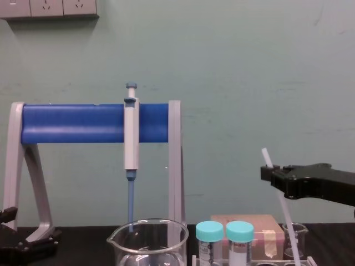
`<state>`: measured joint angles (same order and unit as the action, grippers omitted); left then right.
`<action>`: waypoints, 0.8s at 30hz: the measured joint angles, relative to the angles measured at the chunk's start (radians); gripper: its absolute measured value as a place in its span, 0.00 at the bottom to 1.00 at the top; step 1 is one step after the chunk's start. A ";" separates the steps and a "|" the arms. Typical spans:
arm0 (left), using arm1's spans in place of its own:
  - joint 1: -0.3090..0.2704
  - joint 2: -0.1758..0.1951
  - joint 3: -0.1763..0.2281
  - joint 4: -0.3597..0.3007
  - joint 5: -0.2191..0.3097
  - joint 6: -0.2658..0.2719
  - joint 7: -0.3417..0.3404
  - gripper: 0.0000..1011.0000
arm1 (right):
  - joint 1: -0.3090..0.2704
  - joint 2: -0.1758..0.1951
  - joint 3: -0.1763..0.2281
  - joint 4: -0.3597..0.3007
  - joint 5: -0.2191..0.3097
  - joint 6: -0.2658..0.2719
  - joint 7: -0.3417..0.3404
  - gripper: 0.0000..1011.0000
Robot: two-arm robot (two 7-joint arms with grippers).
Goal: Pick up the stirring rod with one hand, then place it down.
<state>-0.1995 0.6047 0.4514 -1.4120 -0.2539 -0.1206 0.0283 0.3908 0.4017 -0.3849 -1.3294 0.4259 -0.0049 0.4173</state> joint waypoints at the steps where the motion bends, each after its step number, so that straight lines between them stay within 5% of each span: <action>1: 0.000 0.000 0.000 0.000 0.000 0.000 0.000 0.99 | -0.007 -0.003 0.006 -0.001 0.001 -0.014 0.001 0.07; 10: 0.000 0.000 0.000 0.000 0.000 0.000 0.000 0.99 | -0.063 -0.022 0.062 -0.029 0.048 -0.126 0.056 0.07; 24: 0.000 0.000 0.000 0.000 0.000 0.000 0.000 0.99 | -0.094 -0.009 0.122 -0.144 0.129 -0.119 0.078 0.07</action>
<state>-0.1995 0.6047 0.4514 -1.4120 -0.2539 -0.1206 0.0283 0.2967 0.3931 -0.2629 -1.4734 0.5552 -0.1239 0.4953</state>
